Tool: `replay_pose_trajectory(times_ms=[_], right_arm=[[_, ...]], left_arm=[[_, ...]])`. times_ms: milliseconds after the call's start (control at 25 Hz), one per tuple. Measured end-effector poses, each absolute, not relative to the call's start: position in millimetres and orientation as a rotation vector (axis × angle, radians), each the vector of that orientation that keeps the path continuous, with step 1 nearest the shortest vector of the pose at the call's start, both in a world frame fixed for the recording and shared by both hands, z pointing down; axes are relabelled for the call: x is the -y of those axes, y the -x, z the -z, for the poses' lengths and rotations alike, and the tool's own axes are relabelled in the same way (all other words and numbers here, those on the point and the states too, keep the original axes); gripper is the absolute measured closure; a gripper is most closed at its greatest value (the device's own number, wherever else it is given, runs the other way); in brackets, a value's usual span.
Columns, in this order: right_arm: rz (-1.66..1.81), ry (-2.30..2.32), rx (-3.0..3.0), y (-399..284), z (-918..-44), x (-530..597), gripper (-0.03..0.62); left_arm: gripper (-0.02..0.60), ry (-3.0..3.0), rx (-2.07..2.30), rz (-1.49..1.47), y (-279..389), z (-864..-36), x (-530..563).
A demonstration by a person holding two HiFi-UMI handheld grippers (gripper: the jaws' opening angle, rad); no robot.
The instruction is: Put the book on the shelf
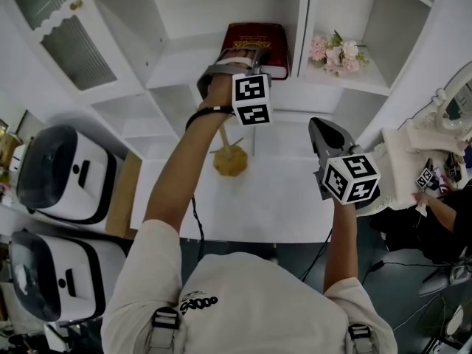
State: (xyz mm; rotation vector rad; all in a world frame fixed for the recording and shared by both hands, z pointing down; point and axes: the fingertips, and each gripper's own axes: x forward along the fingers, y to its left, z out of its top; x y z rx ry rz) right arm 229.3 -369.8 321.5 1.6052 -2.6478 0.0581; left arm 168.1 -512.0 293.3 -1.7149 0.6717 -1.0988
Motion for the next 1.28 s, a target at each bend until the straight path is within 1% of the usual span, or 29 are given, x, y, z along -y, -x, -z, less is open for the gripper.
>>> replay_pose_trajectory(times_ms=[120,280,560,720,880,920,1040,1120,1280], right_arm=[[-0.066,-1.591,2.652,-225.9,-323.5,368.9,0.592],[-0.08,-1.581,2.655,-221.3,-326.2,364.2,0.592],[-0.09,-1.589,2.638,-224.7,-331.5,344.6,0.592],[-0.099,-1.605,2.617,-225.7,-337.4,332.6,0.592],[-0.1,-1.619,2.592,-220.5,-342.5,322.6,0.592],[-0.097,-1.623,2.589,-217.9,-342.2,320.5,0.592],[-0.075,-1.646,2.584,-208.3,-338.1,314.0,0.592],[-0.043,-1.668,2.585,-200.8,-330.6,310.7,0.592],[0.018,-1.688,2.594,-182.0,-314.7,307.7,0.592]], left_arm=[[0.118,1.707,-0.649,1.143,-172.4,-299.6,516.6],[0.081,1.703,-0.637,1.178,-176.4,-304.0,521.4],[0.075,1.715,-0.628,1.164,-177.2,-303.1,523.4],[0.071,1.857,-0.652,1.028,-177.5,-285.7,499.6],[0.077,1.889,-0.662,0.94,-158.5,-287.9,465.6],[0.085,1.92,-0.668,0.911,-152.0,-290.0,456.1],[0.14,2.049,-0.706,0.807,-128.6,-294.4,428.2],[0.201,2.109,-0.755,0.752,-107.8,-295.4,415.4],[0.298,2.222,-0.857,0.656,-62.5,-298.2,402.5]])
